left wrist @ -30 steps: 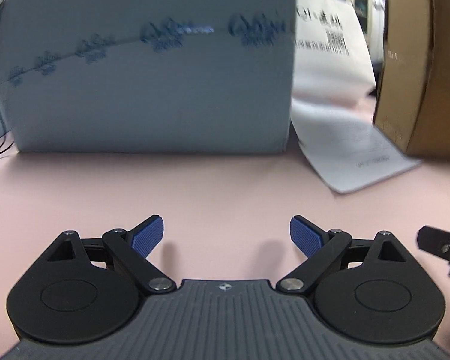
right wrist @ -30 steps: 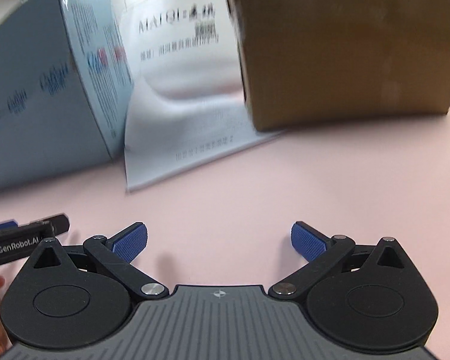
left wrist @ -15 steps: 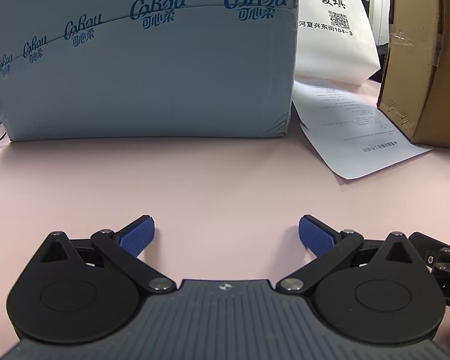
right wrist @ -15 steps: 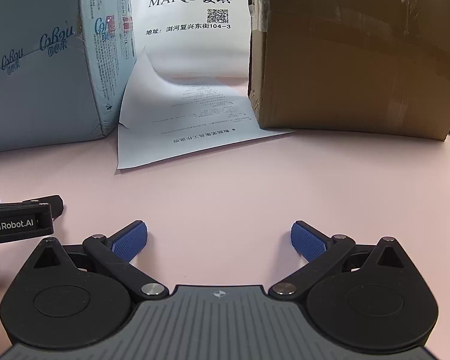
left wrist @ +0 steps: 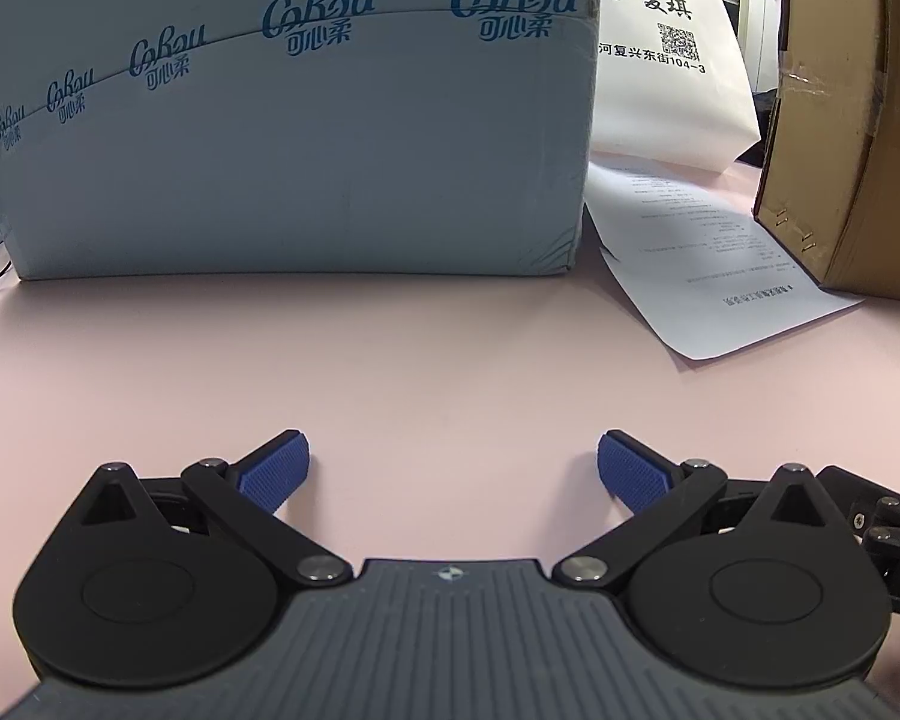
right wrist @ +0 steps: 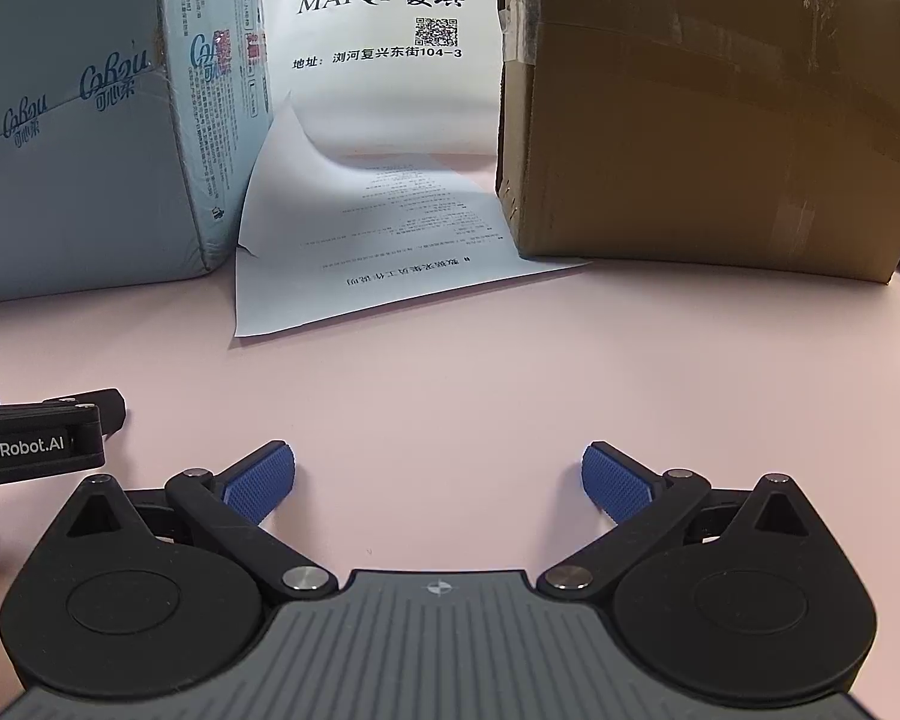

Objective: Fold clothes

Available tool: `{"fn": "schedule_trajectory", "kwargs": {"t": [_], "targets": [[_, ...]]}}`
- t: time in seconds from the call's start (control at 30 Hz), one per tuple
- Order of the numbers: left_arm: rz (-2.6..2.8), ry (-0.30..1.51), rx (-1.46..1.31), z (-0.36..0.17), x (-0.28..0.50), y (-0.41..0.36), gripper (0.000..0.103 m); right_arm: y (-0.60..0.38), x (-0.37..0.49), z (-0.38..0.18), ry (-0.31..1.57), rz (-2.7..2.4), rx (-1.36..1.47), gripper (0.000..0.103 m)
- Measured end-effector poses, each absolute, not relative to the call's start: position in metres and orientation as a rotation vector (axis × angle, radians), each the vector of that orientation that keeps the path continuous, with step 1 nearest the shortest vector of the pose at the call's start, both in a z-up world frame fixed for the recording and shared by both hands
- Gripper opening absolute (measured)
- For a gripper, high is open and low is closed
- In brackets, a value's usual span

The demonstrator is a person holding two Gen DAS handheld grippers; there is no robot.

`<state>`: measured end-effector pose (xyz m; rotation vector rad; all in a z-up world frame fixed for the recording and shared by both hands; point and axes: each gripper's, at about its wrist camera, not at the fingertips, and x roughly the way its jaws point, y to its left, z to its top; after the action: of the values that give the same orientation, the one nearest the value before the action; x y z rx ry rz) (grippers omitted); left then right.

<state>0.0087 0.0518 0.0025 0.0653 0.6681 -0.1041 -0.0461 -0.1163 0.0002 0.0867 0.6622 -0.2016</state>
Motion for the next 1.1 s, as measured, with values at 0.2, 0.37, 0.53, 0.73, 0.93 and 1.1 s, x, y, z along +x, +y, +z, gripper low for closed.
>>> {"fn": "schedule_trajectory", "kwargs": {"t": [0.2, 0.37, 0.53, 0.73, 0.93, 1.1], "targets": [[-0.097, 0.668, 0.067, 0.0020, 0.0079, 0.0521, 0.103, -0.1181, -0.0445, -0.0009, 0.662, -0.191, 0.087, 0.103], [-0.093, 0.667, 0.068, 0.0022, 0.0072, 0.0479, 0.103, -0.1181, -0.0452, -0.0005, 0.663, -0.189, 0.087, 0.103], [-0.089, 0.667, 0.067, 0.0021, 0.0071, 0.0456, 0.103, -0.1164, -0.0452, -0.0004, 0.663, -0.189, 0.087, 0.103], [-0.088, 0.667, 0.067, 0.0023, 0.0072, 0.0457, 0.103, -0.1175, -0.0452, -0.0005, 0.663, -0.189, 0.087, 0.103], [-0.090, 0.667, 0.067, 0.0022, 0.0074, 0.0464, 0.103, -0.1187, -0.0452, -0.0006, 0.663, -0.187, 0.087, 0.103], [-0.090, 0.667, 0.068, 0.0023, 0.0068, 0.0454, 0.103, -0.1201, -0.0451, -0.0006, 0.663, -0.187, 0.087, 0.103]]}}
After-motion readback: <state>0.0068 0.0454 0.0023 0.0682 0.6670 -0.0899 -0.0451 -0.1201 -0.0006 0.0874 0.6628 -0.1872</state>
